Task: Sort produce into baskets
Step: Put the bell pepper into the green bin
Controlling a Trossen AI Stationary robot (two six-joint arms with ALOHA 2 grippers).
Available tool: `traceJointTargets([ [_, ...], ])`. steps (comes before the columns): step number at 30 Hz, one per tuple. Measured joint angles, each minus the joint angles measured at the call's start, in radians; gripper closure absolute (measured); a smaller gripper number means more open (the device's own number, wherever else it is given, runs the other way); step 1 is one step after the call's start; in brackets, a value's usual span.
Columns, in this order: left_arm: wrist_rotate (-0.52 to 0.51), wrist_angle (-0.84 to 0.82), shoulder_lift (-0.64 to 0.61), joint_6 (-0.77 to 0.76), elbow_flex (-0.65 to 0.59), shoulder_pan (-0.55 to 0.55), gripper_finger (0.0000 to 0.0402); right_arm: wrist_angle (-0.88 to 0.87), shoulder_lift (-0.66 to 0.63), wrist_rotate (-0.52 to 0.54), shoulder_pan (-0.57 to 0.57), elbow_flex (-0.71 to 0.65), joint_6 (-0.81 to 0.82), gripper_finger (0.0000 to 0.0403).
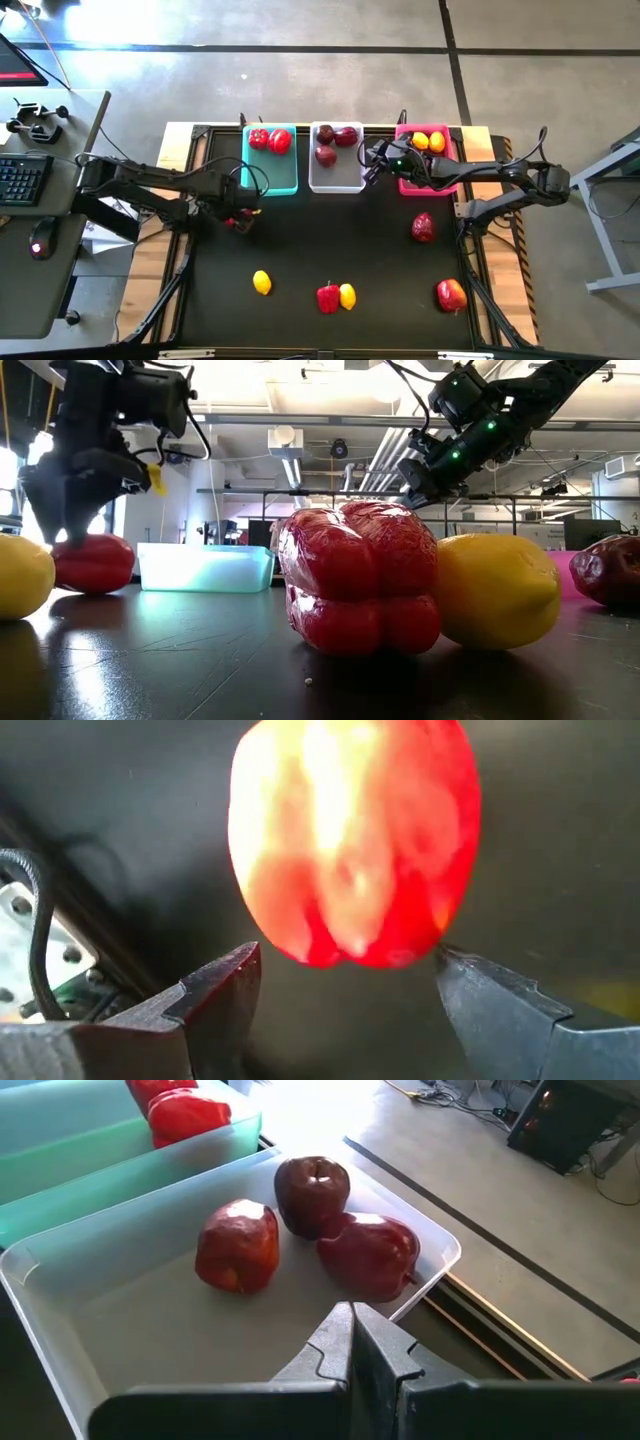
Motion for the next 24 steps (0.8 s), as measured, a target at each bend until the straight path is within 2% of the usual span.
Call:
traceJointTargets([
  [9, -0.026, 0.084, 0.000, 0.074, -0.072, 0.050, 0.0117, 0.001, 0.000, -0.032, 0.000, 0.000, 0.000, 0.0403],
  [17, -0.119, 0.143, 0.000, 0.228, -0.073, 0.066, 0.0119, 0.001, 0.000, -0.035, 0.001, 0.000, 0.000, 0.0403],
  [24, -0.134, 0.166, 0.000, 0.290, -0.073, 0.066, 0.0153, 0.001, 0.000, -0.043, 0.001, 0.000, 0.019, 0.0403],
])
